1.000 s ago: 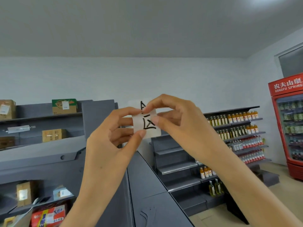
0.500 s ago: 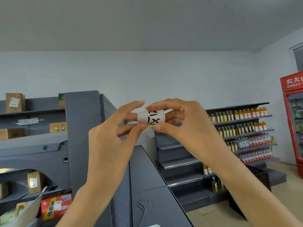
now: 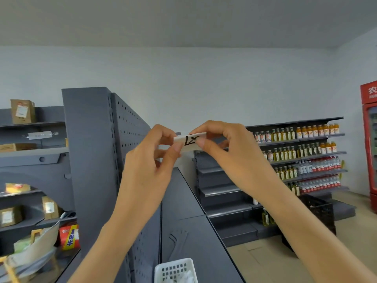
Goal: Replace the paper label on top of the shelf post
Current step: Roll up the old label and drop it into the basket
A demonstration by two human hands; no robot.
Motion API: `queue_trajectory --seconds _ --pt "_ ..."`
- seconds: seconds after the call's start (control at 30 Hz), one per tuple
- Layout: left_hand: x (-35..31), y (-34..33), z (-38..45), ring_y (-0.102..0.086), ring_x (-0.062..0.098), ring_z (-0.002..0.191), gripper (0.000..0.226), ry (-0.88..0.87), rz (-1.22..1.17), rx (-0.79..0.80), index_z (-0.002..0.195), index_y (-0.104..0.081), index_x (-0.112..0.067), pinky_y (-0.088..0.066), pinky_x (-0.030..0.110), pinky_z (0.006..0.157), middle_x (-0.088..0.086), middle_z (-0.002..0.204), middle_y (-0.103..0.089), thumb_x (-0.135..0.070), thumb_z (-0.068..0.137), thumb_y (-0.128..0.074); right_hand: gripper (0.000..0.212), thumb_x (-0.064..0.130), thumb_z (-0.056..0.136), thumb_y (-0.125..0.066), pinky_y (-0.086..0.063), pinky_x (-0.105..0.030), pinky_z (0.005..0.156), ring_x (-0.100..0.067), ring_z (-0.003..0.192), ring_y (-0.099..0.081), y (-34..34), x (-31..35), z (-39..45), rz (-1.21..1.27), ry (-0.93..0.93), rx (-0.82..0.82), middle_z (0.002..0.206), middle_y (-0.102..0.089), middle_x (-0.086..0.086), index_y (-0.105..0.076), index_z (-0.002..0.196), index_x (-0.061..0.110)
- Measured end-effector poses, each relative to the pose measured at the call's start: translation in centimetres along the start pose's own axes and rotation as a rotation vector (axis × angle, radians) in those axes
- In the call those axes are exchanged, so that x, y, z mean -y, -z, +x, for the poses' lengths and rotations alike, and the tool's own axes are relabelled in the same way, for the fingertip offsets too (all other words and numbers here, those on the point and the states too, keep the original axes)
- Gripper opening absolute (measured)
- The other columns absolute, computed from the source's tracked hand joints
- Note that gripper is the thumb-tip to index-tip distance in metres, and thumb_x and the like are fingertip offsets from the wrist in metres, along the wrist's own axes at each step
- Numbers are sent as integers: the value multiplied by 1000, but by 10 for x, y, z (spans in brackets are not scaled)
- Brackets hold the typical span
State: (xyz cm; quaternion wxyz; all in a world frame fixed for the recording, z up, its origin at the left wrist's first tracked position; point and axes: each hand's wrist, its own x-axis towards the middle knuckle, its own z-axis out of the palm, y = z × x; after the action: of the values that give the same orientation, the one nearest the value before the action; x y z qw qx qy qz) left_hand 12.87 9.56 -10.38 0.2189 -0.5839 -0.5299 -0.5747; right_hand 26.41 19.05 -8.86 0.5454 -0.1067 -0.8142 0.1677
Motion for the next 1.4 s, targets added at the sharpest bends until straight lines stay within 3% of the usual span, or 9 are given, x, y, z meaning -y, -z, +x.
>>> queue_trajectory --seconds 0.2,0.33,0.5,0.63,0.73,0.83,1.0,1.17,1.4 --pt "12 -10 -16 -75 24 76 10 121 -114 111 97 -49 -29 -57 53 72 -13 83 -80 -20 101 -50 13 12 95 -62 -59 -45 80 -16 85 -74 -8 -19 -11 112 -57 17 96 -73 9 -64 100 24" --pt "23 -15 -28 -77 13 80 14 165 -242 144 97 -52 -19 -56 24 72 -4 87 -80 -8 102 -46 16 1 92 -60 -56 -58 74 -33 81 -73 -18 -31 -23 157 -68 43 93 -70 6 -60 94 17" --pt "34 -26 -38 -70 18 99 23 226 -351 116 85 -63 -19 -57 27 82 -2 90 -75 -6 96 -47 22 -2 89 -55 -55 -52 76 -24 81 -69 -29 -41 -35 200 -101 -1 84 -70 5 -68 86 16" --pt "35 -29 -46 -69 19 95 22 254 -363 93 82 -67 -18 -59 40 86 -1 87 -73 -20 95 -50 27 16 91 -48 -44 -45 57 -36 63 -54 -33 -51 -44 216 -108 12 77 -69 -22 -74 86 17" --pt "34 -30 -55 -68 33 86 8 219 -326 94 89 -64 -19 -53 52 81 -1 83 -76 -23 95 -61 14 12 95 -62 -56 -25 73 -6 76 -70 -35 -54 -52 265 -133 19 84 -76 2 -75 91 13" --pt "38 -34 -65 -64 42 78 8 258 -338 95 95 -60 -24 -49 40 67 -6 81 -80 -22 92 -66 10 6 91 -69 -60 -24 78 -9 81 -74 -39 -61 -59 315 -154 42 88 -77 4 -73 96 14" --pt "51 -36 -83 -61 5 67 8 490 -497 160 84 -63 -15 -46 23 73 -4 70 -77 -18 88 -69 11 -2 86 -72 -58 -17 74 -6 72 -74 -38 -69 -70 480 -252 182 81 -77 -2 -69 95 5" --pt "63 -40 -102 -69 1 74 9 662 -644 306 81 -64 -17 -48 18 70 -8 79 -72 -25 79 -68 13 0 85 -75 -58 -18 76 -9 75 -73 -40 -77 -78 495 -317 337 84 -76 -3 -71 92 10" --pt "71 -54 -119 -72 2 70 16 793 -760 189 88 -71 -15 -54 12 68 -6 76 -76 -1 86 -66 20 3 83 -77 -59 -24 84 -21 75 -77 -51 -75 -97 413 -355 334 100 -78 1 -77 100 14"
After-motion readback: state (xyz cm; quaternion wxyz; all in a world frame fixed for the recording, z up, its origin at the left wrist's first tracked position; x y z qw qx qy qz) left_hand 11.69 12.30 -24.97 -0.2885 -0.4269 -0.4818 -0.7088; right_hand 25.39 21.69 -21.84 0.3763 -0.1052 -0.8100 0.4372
